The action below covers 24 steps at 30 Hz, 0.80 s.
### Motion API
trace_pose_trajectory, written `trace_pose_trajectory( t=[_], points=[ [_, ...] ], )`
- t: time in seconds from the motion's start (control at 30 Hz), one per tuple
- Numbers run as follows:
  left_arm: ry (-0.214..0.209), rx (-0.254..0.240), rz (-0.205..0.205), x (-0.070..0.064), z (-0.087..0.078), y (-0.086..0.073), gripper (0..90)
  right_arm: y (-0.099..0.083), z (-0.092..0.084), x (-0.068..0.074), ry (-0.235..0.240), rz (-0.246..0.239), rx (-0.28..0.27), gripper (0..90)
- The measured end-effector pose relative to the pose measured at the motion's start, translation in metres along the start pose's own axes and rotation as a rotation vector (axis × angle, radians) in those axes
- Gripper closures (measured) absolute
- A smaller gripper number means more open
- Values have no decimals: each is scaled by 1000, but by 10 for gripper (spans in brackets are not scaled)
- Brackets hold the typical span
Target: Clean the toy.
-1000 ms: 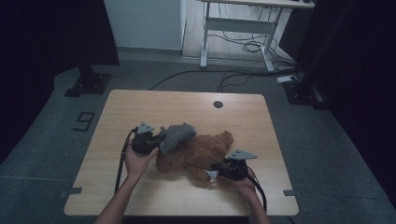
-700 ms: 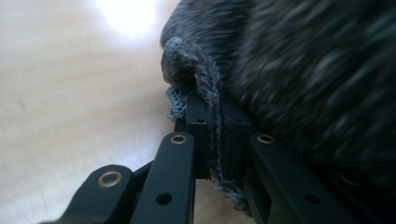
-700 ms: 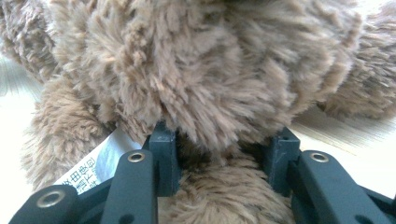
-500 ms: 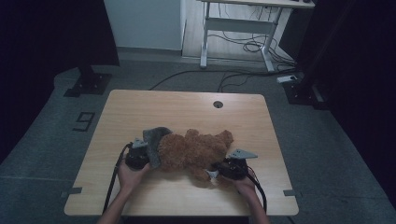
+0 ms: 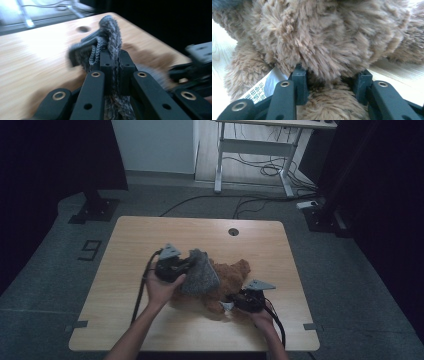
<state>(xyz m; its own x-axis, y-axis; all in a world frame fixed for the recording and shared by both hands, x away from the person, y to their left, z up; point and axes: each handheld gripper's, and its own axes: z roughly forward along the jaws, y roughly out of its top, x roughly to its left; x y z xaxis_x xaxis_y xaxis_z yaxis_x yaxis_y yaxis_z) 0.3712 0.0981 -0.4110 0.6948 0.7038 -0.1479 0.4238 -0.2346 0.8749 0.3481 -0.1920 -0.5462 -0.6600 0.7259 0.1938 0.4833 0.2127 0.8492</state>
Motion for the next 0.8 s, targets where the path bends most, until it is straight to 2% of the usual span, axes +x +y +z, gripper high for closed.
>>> trace_pose_trajectory(
  t=[0.07, 0.23, 0.33, 0.43, 0.47, 0.5, 0.6, 0.7, 0.8],
  points=[
    [-45, 16, 33, -20, 21, 13, 840, 0, 0, 0, 1, 2, -1, 567],
    [-118, 50, 98, -62, 61, 32, 839, 0, 0, 0, 1, -3, -4, 567],
    [-156, 99, 91, -74, 84, 32, 836, -1, 0, 0, 3, -3, -5, 567],
    [-144, 191, 85, -74, 107, 18, 832, -1, 0, -1, 3, -3, -5, 566],
    [-132, 226, 85, -71, 113, 12, 831, -1, 0, -1, 2, -3, -5, 567],
    [-132, 240, 74, -67, 117, 7, 830, -1, 0, 0, 0, -1, -5, 566],
    [-129, 230, 30, -58, 114, 2, 835, -1, 1, 1, -3, -7, 2, 566],
    [-72, 224, 51, -55, 104, 5, 835, -1, 1, 1, -4, -7, 2, 570],
    [-17, 200, 40, -43, 87, -3, 835, -1, 0, 2, -10, -7, 3, 574]
  ],
)
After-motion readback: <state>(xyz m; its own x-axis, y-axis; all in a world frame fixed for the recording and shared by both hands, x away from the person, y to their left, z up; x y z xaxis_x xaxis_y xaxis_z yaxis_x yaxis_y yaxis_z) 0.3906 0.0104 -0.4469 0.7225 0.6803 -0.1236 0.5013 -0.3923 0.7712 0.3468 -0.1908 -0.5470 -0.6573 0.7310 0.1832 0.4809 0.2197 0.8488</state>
